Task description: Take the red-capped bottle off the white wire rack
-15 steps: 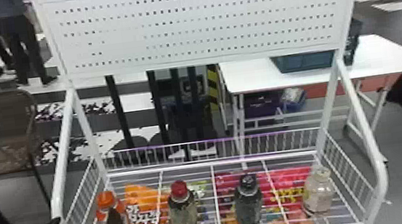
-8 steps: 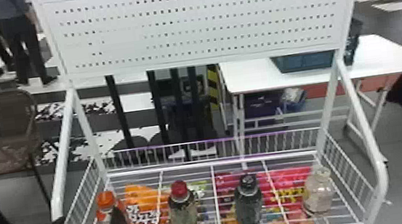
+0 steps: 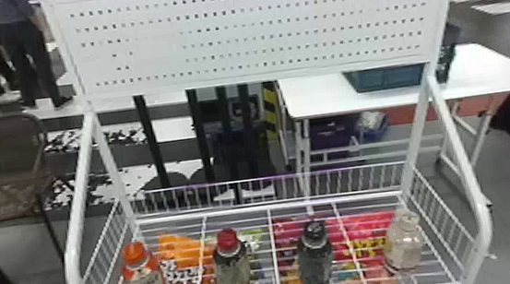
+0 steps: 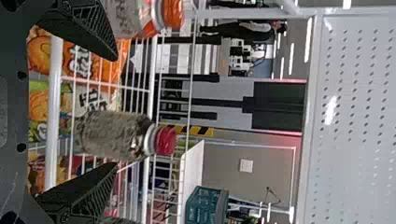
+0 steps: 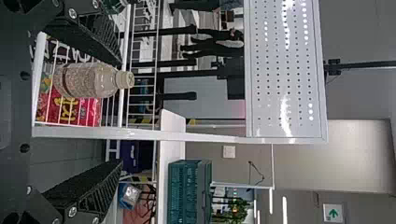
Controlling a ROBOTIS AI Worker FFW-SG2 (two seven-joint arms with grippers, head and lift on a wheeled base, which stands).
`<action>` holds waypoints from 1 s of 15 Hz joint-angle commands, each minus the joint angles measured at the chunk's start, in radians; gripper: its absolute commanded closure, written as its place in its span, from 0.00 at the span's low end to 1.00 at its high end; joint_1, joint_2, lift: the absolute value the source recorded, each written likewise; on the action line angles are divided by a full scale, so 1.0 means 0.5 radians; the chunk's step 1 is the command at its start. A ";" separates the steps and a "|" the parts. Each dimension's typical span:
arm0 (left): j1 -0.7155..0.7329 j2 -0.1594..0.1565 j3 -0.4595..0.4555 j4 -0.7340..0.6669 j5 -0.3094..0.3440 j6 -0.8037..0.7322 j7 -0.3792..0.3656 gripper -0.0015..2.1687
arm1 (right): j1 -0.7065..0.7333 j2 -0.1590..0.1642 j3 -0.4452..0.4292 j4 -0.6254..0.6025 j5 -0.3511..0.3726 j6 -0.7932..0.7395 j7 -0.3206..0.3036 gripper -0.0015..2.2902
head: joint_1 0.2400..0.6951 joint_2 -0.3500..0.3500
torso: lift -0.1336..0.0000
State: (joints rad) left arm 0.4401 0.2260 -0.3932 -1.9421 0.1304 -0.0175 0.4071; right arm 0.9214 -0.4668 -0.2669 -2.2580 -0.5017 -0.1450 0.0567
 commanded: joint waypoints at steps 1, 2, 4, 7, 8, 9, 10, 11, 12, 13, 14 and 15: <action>-0.156 -0.056 -0.152 0.285 -0.031 -0.132 0.011 0.04 | 0.007 -0.002 -0.006 0.000 0.000 0.000 0.000 0.06 | 0.57 0.50 | 1.00; -0.221 -0.081 -0.186 0.396 -0.034 -0.199 0.017 0.04 | 0.016 -0.002 -0.012 0.000 -0.003 -0.006 0.000 0.06 | 0.57 0.50 | 1.00; -0.334 -0.111 -0.235 0.565 -0.049 -0.242 0.082 0.04 | 0.029 -0.002 -0.028 0.000 -0.003 -0.006 0.000 0.06 | 0.57 0.50 | 1.00; -0.457 -0.133 -0.238 0.755 -0.055 -0.341 0.121 0.04 | 0.038 -0.002 -0.046 0.000 -0.003 -0.012 0.000 0.06 | 0.57 0.50 | 1.00; -0.491 -0.133 -0.232 0.785 -0.052 -0.347 0.121 0.04 | 0.038 -0.002 -0.046 0.000 -0.003 -0.006 0.000 0.06 | 0.57 0.50 | 1.00; -0.512 -0.127 -0.226 0.828 -0.046 -0.439 0.103 0.04 | 0.041 -0.002 -0.046 0.000 -0.003 -0.012 0.000 0.06 | 0.57 0.50 | 1.00; -0.540 -0.124 -0.223 0.856 -0.043 -0.451 0.100 0.04 | 0.041 -0.002 -0.049 0.000 -0.003 -0.012 0.000 0.06 | 0.57 0.50 | 1.00; -0.567 -0.121 -0.223 0.887 -0.037 -0.451 0.097 0.04 | 0.044 -0.002 -0.049 -0.006 -0.003 -0.012 0.000 0.06 | 0.57 0.50 | 1.00; -0.604 -0.118 -0.223 0.924 -0.021 -0.457 0.091 0.04 | 0.050 0.001 -0.052 -0.012 -0.003 -0.012 0.000 0.06 | 0.57 0.50 | 1.00; -0.638 -0.111 -0.223 0.957 0.012 -0.457 0.069 0.04 | 0.062 0.004 -0.058 -0.015 -0.003 -0.024 0.000 0.06 | 0.57 0.50 | 1.00; -0.659 -0.108 -0.223 0.973 0.040 -0.457 0.032 0.04 | 0.069 0.004 -0.061 -0.015 -0.003 -0.037 0.000 0.06 | 0.57 0.50 | 1.00; -0.681 -0.105 -0.226 0.991 0.064 -0.457 0.011 0.04 | 0.078 0.007 -0.070 -0.015 -0.003 -0.043 0.000 0.06 | 0.57 0.50 | 1.00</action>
State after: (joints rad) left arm 0.1169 0.1708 -0.5047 -1.4610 0.1435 -0.2459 0.4205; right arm 0.9542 -0.4646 -0.2972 -2.2654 -0.5032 -0.1600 0.0568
